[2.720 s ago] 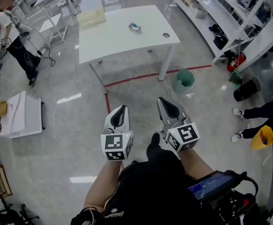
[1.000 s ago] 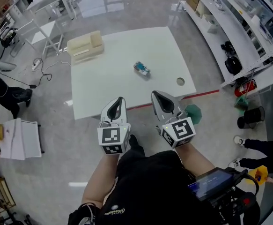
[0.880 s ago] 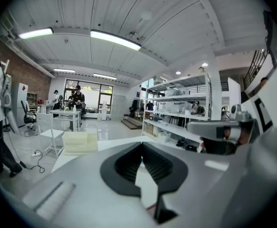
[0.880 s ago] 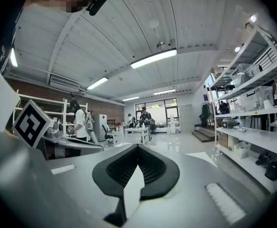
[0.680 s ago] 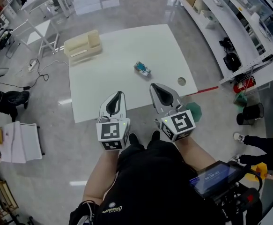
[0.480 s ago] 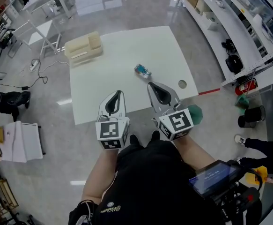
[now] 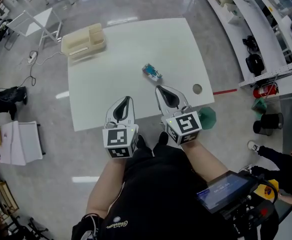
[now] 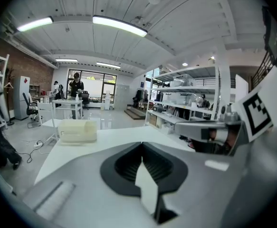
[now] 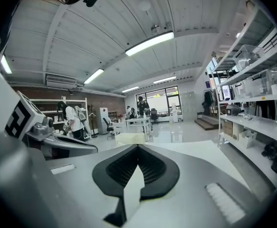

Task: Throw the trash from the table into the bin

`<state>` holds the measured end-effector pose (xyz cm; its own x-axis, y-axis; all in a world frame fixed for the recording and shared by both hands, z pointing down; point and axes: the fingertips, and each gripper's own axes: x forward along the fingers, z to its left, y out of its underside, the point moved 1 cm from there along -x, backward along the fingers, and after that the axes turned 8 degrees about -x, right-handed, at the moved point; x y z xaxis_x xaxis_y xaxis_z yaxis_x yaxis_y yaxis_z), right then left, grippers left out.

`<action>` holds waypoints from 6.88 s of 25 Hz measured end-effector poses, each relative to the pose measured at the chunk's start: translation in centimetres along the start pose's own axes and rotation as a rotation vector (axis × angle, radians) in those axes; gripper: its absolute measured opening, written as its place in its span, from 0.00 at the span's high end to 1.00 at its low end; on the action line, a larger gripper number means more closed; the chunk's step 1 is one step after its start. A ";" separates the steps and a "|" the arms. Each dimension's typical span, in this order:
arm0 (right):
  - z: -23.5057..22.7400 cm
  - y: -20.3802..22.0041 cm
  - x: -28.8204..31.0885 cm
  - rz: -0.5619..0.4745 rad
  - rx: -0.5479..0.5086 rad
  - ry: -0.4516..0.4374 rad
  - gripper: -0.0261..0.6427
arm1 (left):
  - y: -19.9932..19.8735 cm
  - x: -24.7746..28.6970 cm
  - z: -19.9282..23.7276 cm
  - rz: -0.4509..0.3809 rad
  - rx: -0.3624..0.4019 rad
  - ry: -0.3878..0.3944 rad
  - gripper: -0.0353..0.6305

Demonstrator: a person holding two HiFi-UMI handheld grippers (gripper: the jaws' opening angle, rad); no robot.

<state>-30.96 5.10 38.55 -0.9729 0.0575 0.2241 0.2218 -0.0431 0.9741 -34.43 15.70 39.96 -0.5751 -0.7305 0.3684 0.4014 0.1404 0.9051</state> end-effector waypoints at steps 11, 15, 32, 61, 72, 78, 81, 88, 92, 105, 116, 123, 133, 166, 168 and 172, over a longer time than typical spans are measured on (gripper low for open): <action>-4.6 12.2 13.7 0.417 -0.238 -0.104 0.60 | 2.0 4.2 1.5 0.091 -0.051 -0.003 0.94; -6.1 16.2 16.9 0.599 -0.343 -0.164 0.38 | 2.4 4.6 2.1 0.106 -0.073 -0.024 0.94; -6.4 16.7 17.4 0.592 -0.329 -0.171 0.58 | 2.5 4.4 3.1 0.099 -0.071 -0.030 0.94; -10.2 2.1 -6.1 0.130 -0.024 0.339 0.58 | 0.3 8.0 -7.8 0.104 0.095 0.346 0.94; -24.3 11.3 -30.1 0.162 0.175 0.691 0.58 | 6.6 11.5 -35.4 0.231 0.308 0.645 0.94; -29.3 15.6 -39.4 0.183 0.230 0.780 0.58 | 10.6 12.0 -45.4 0.275 0.350 0.712 0.94; -32.2 19.2 -42.6 0.188 0.277 0.818 0.58 | 13.7 13.6 -49.7 0.311 0.384 0.734 0.94; -32.7 21.3 -42.7 0.212 0.369 0.849 0.58 | 17.0 14.7 -53.1 0.406 0.428 0.803 0.94; -32.5 21.8 -42.6 0.233 0.415 0.876 0.58 | 18.1 15.0 -54.0 0.472 0.445 0.828 0.94; -37.7 46.5 -33.9 0.478 0.597 0.885 0.59 | 27.1 23.8 -50.1 0.642 0.496 0.770 0.94; -39.7 51.4 -31.7 0.537 0.601 0.900 0.56 | 26.8 23.9 -49.1 0.657 0.458 0.777 0.94; -40.1 50.7 -32.4 0.532 0.564 0.928 0.51 | 27.2 23.6 -49.0 0.655 0.457 0.786 0.94; -40.8 38.4 -38.1 0.341 0.463 1.042 0.57 | 21.9 21.7 -51.2 0.534 0.434 0.840 0.94; -34.3 4.8 -45.7 -0.053 0.078 1.124 0.96 | 2.4 10.8 -57.2 0.080 0.327 1.033 0.94; -34.1 4.5 -45.5 -0.044 0.077 1.126 0.96 | 2.0 10.7 -57.1 0.076 0.329 1.037 0.94; -33.8 4.5 -44.9 -0.013 0.079 1.118 0.96 | 1.6 10.7 -56.8 0.081 0.336 1.041 0.94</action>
<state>11.55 -31.38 31.91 -0.4787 -0.8722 0.1003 0.1759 0.0166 0.9843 0.57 -29.90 33.32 0.3908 -0.8957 0.2124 0.1054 0.2727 0.9563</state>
